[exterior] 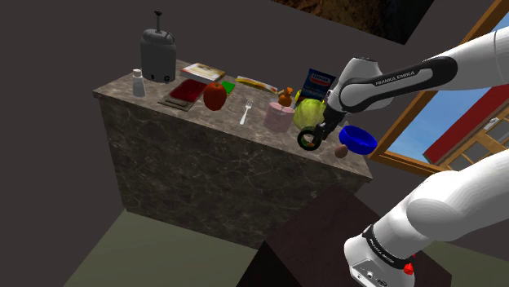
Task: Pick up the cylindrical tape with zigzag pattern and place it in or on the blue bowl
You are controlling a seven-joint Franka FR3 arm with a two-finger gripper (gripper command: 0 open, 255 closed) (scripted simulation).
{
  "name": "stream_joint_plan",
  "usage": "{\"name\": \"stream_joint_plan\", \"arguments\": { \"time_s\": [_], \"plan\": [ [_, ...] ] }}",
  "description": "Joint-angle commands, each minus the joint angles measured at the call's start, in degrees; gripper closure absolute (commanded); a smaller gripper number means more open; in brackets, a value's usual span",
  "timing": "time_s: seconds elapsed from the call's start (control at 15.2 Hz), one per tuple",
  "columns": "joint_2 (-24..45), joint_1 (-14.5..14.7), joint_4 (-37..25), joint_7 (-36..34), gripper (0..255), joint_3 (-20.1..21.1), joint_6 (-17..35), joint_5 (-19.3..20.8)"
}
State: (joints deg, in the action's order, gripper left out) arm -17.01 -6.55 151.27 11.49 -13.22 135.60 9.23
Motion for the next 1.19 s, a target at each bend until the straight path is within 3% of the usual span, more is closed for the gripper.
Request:
{"name": "stream_joint_plan", "arguments": {
  "time_s": [0.0, 1.12],
  "plan": [
    [0.0, 0.0, 0.0, 0.0, 255, 0.0, 0.0, 0.0],
    [-7.9, 0.1, -7.4, 0.3, 255, 1.3, -15.3, -0.4]
  ]
}}
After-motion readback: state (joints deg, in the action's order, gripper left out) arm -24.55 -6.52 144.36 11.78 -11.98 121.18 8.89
